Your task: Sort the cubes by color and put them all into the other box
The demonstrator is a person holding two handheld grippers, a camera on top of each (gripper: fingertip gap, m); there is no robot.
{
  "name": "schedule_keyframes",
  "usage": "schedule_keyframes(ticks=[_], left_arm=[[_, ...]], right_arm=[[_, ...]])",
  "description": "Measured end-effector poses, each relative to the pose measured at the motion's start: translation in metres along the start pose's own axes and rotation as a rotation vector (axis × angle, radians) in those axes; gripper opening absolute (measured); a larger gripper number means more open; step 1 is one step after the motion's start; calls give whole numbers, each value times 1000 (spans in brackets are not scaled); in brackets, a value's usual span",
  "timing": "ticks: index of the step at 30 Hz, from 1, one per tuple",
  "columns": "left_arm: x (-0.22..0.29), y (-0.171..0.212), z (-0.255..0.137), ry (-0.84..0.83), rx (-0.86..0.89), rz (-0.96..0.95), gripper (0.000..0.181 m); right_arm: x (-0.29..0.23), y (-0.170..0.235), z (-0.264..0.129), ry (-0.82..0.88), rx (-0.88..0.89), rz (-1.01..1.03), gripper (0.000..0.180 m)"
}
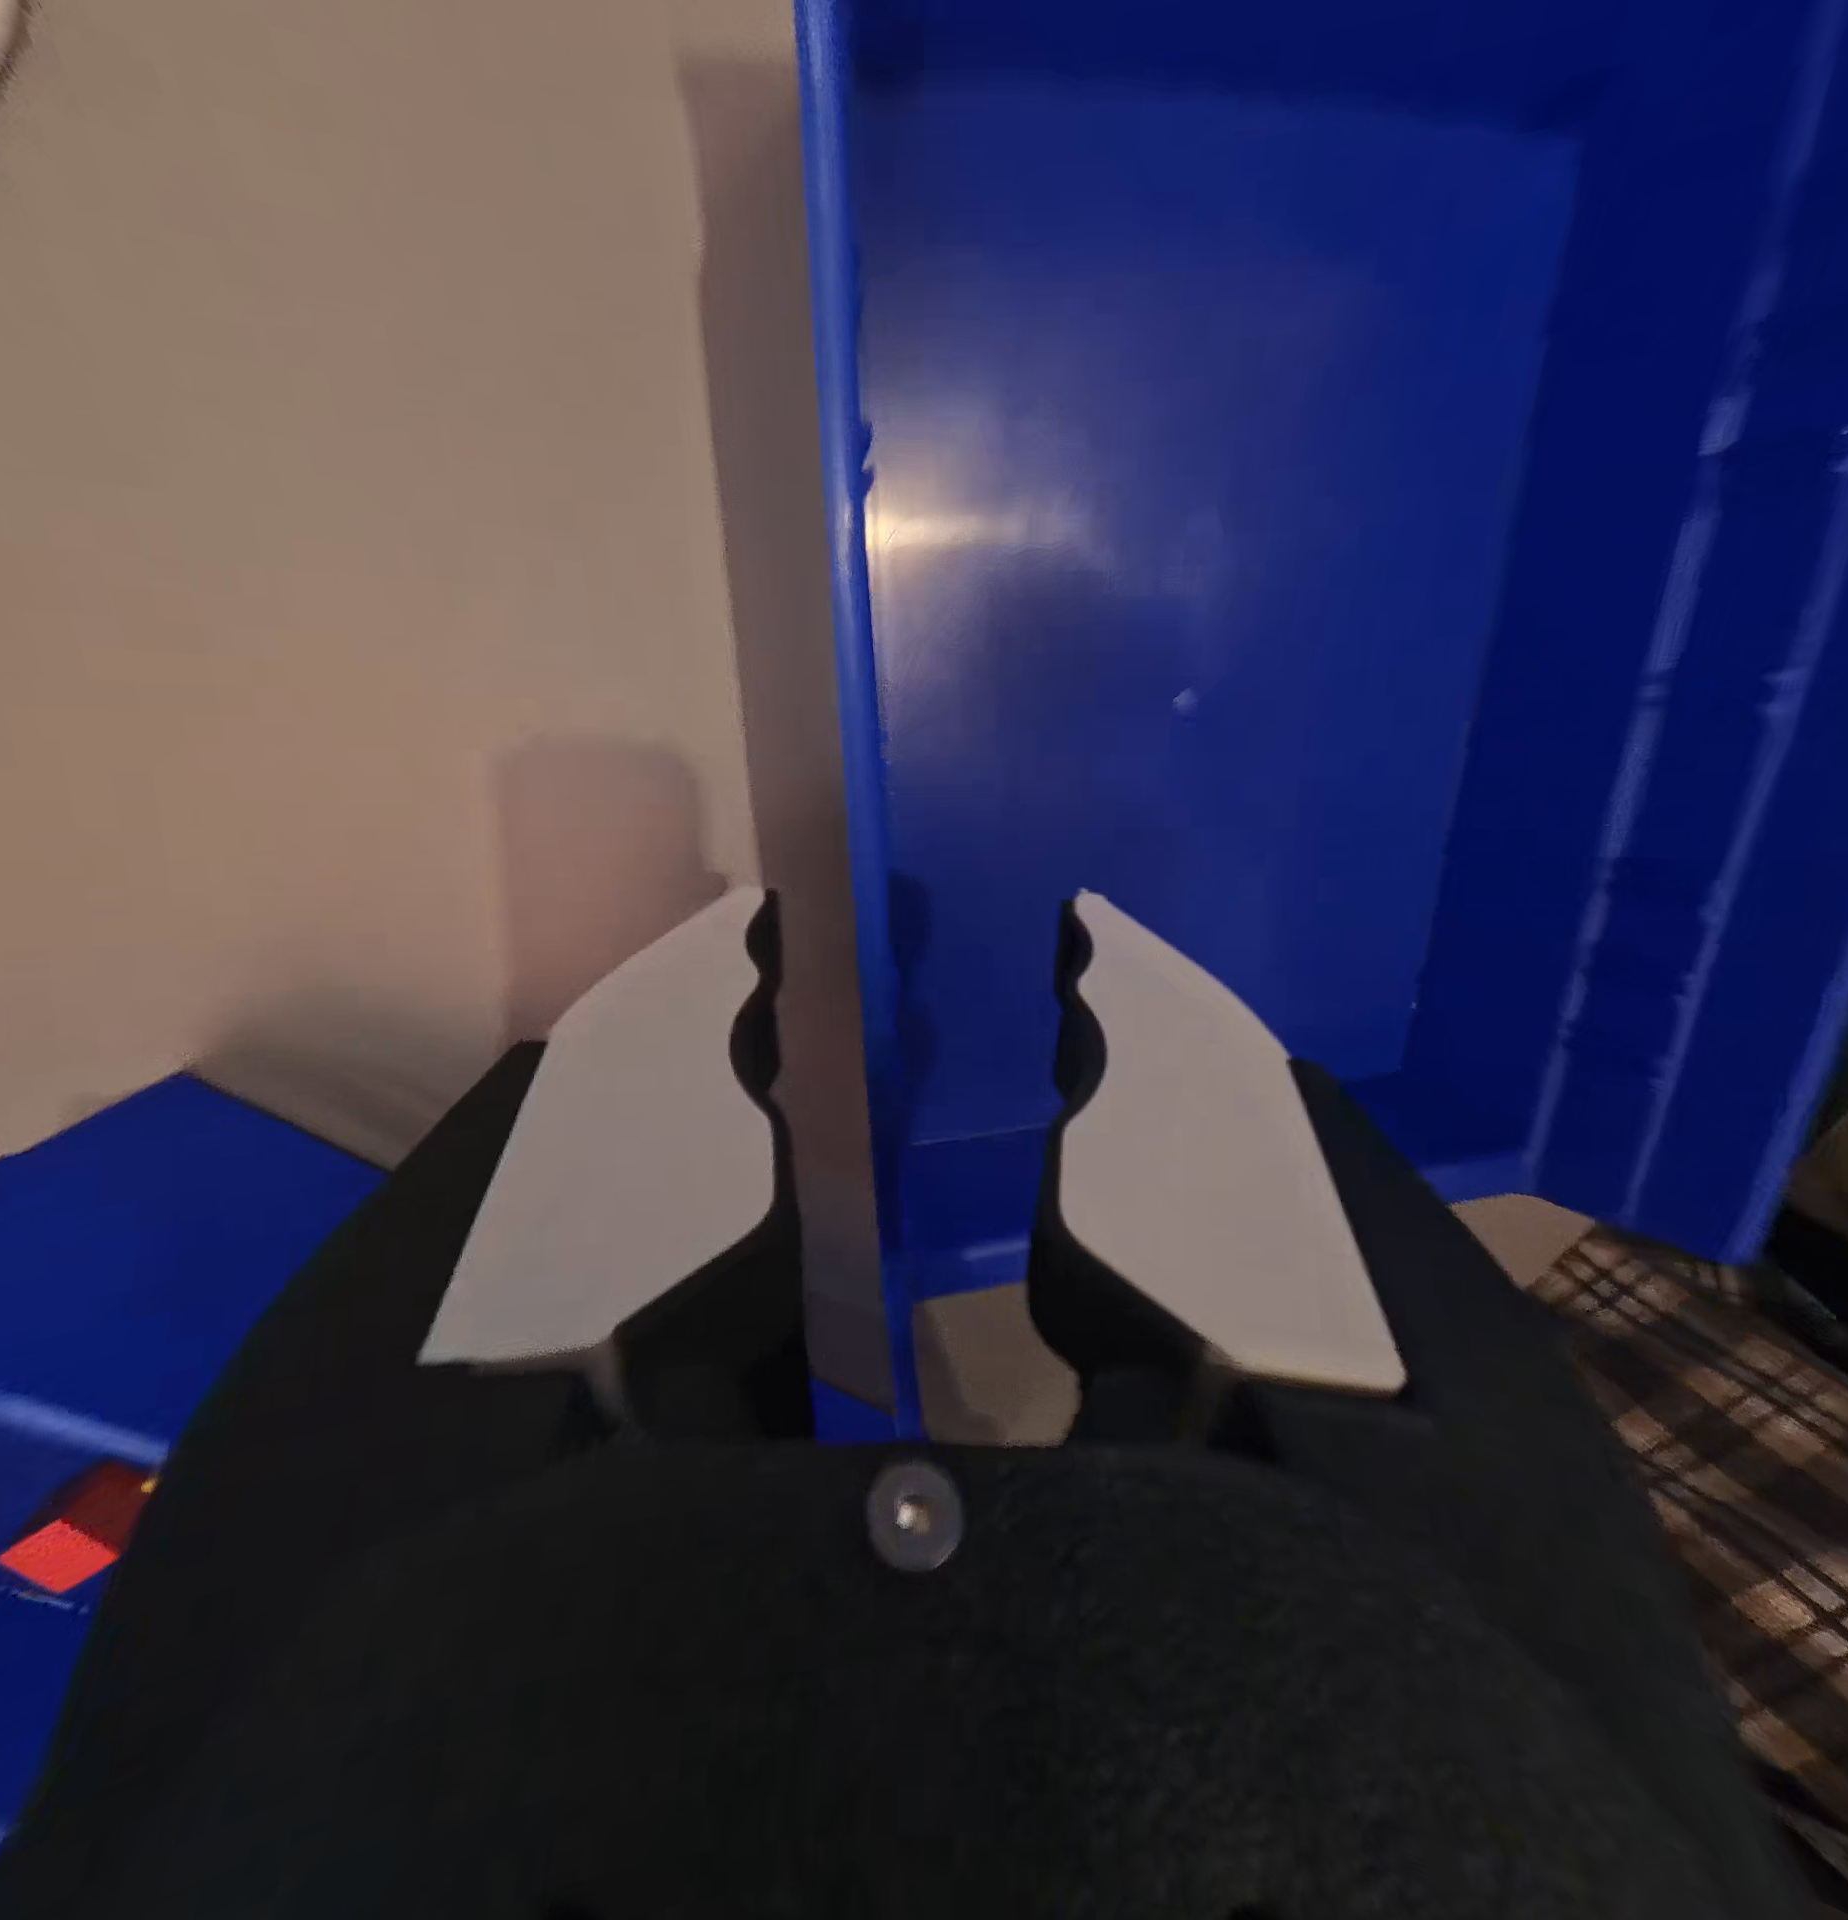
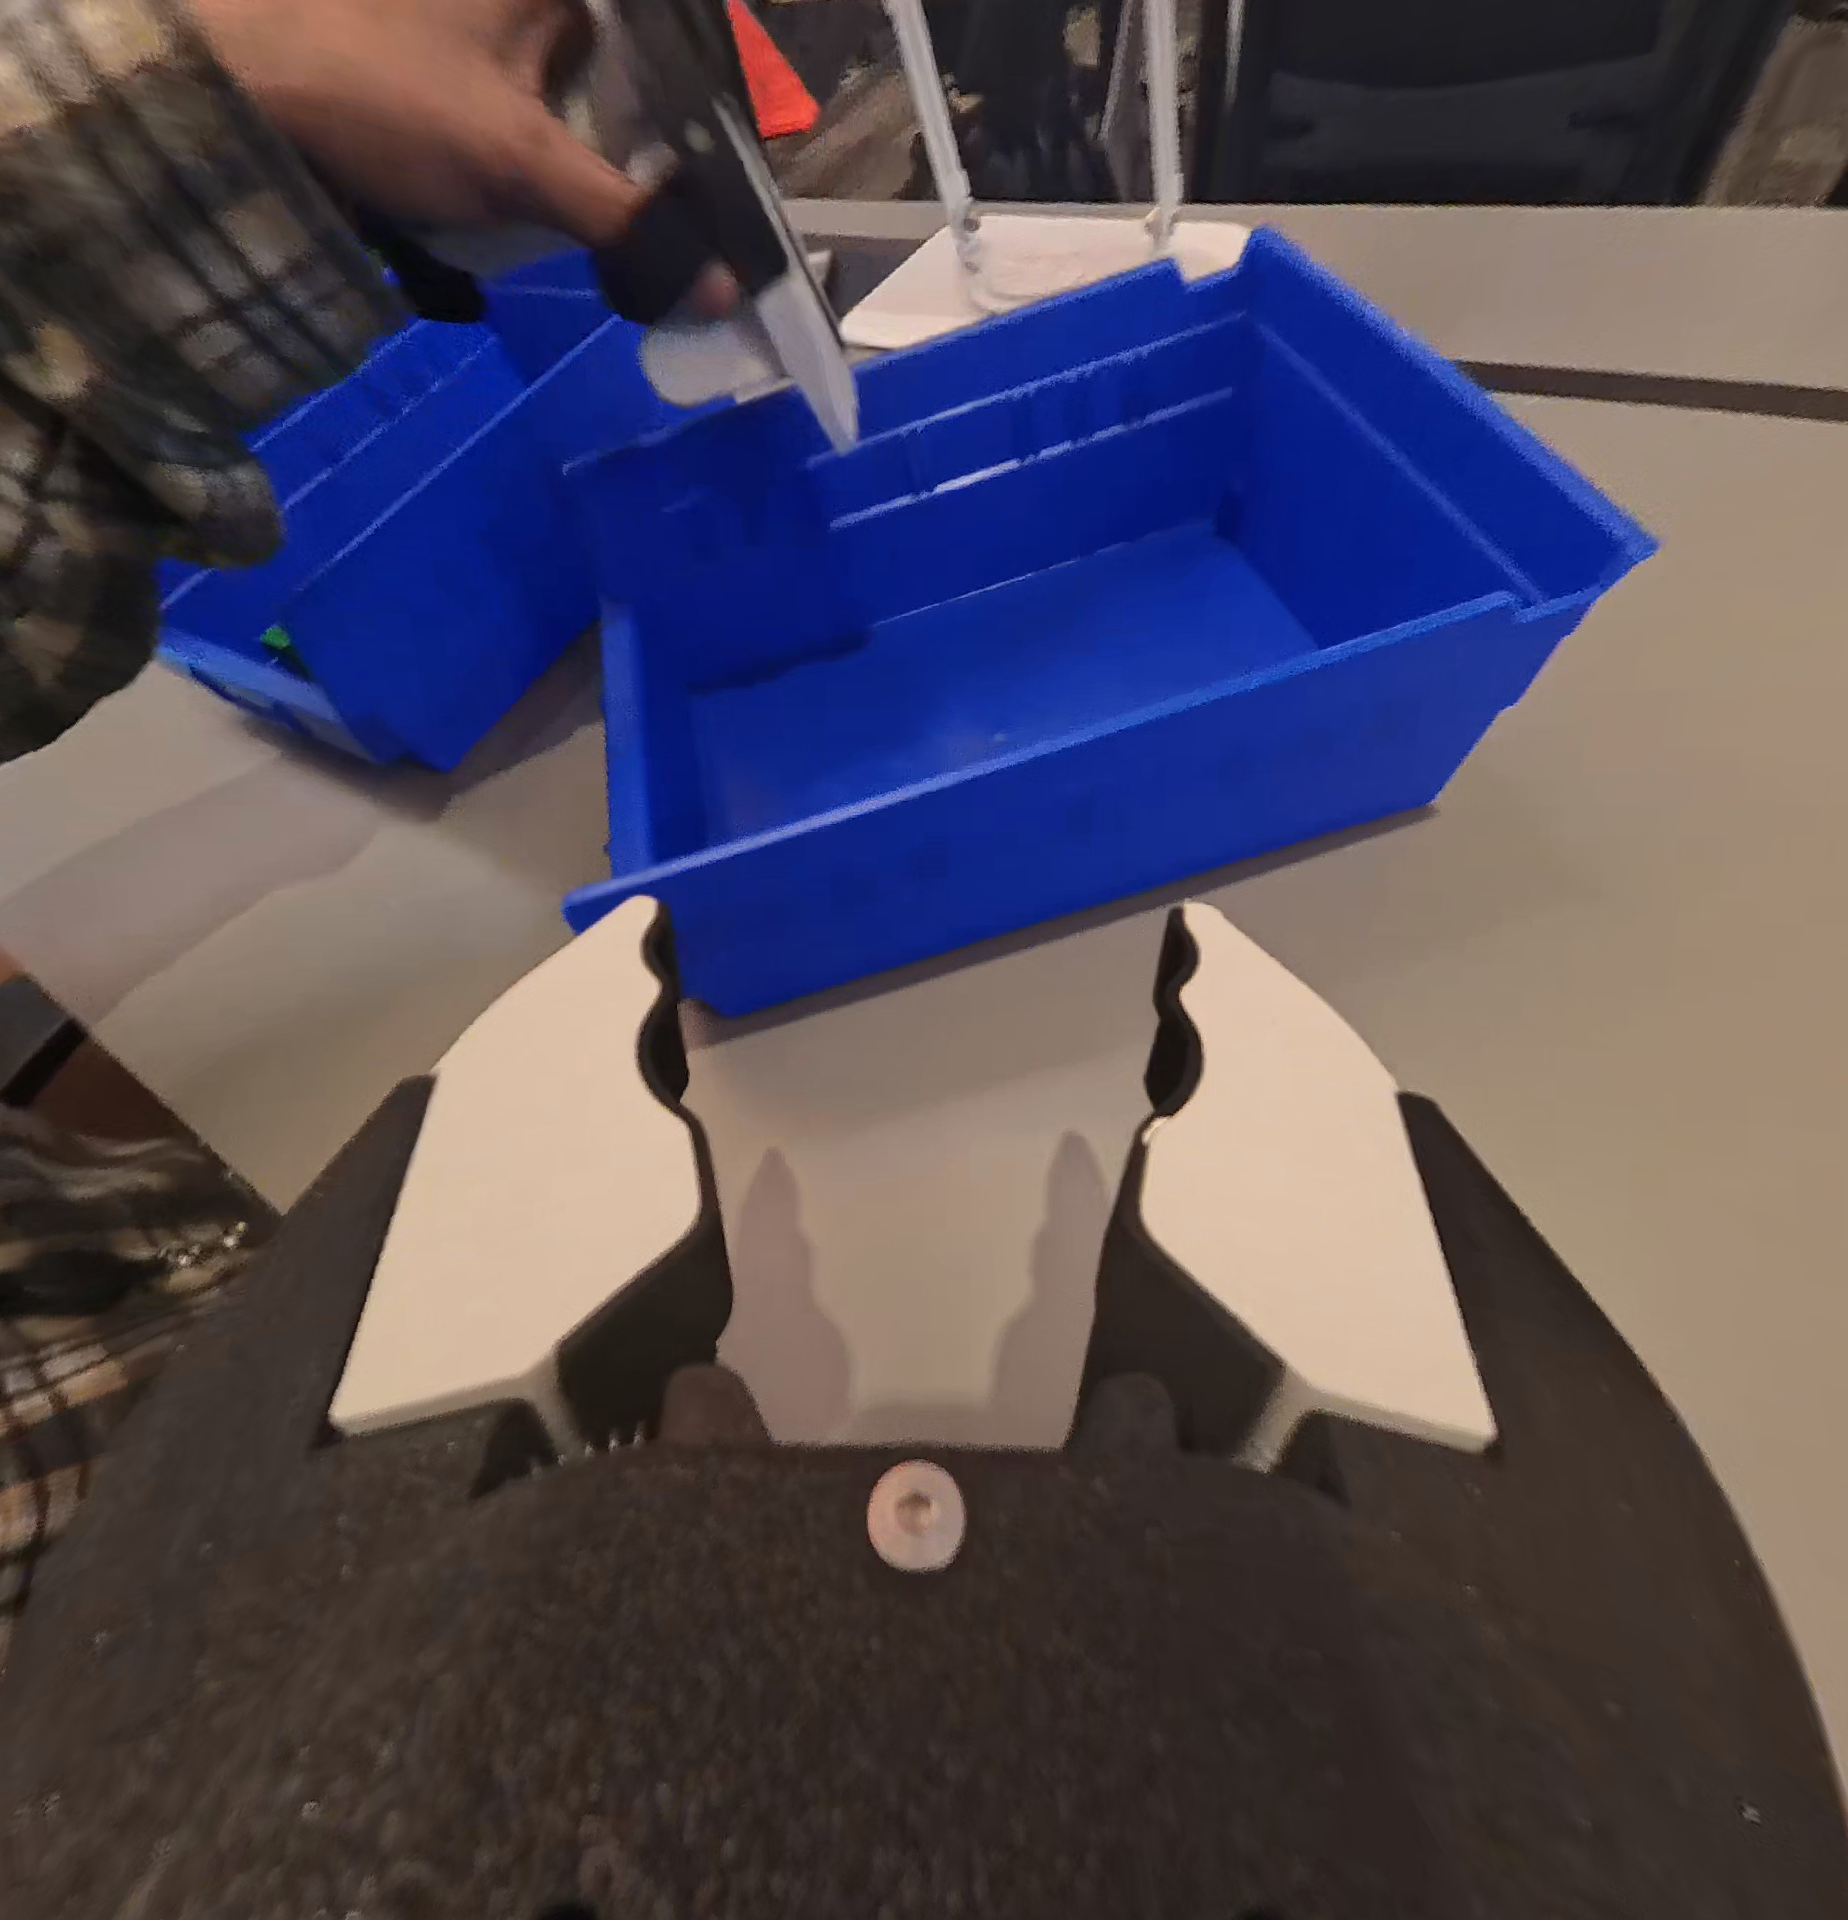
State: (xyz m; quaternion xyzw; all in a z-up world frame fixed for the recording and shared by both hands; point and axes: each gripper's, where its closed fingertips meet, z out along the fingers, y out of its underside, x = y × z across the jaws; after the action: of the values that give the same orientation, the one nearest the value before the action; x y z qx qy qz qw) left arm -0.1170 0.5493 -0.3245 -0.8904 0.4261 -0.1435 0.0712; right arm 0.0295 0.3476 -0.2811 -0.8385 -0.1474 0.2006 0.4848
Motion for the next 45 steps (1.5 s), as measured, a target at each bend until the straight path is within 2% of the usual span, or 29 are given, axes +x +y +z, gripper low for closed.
schedule_keyframes(ticks=[3,6,9,12,16,20,24,26,33,36,40,43,45], left_arm=[[12,-5,-58,50,194,46,68],[15,20,-126,91,418,67,77],[1,77,-180,67,613,45,82],[-19,150,-209,-7,771,1,82],[-52,234,-219,-93,921,-161,82],[-76,276,-216,-150,1026,-253,83],[-78,279,-210,-113,1084,-252,85],[-78,278,-206,-103,1047,-234,86],[-82,279,-200,-107,1041,-199,85],[-84,279,-200,-107,1041,-187,85],[-85,282,-205,-123,1057,-165,85],[-88,285,-205,-148,1054,-161,85],[-90,286,-205,-151,1052,-163,85]], right_arm=[[1,-13,-3,30,22,30,92],[6,-18,-1,72,-2,62,98],[15,-11,8,117,-100,116,102],[22,1,23,138,-232,176,103],[18,8,40,89,-367,274,102],[10,10,55,42,-471,434,102],[12,24,70,86,-609,520,101],[12,29,77,98,-659,564,98],[15,41,98,170,-755,627,93],[20,50,102,208,-791,629,85],[32,49,102,228,-807,616,46],[55,56,95,296,-854,564,32],[71,54,91,331,-856,534,29]])
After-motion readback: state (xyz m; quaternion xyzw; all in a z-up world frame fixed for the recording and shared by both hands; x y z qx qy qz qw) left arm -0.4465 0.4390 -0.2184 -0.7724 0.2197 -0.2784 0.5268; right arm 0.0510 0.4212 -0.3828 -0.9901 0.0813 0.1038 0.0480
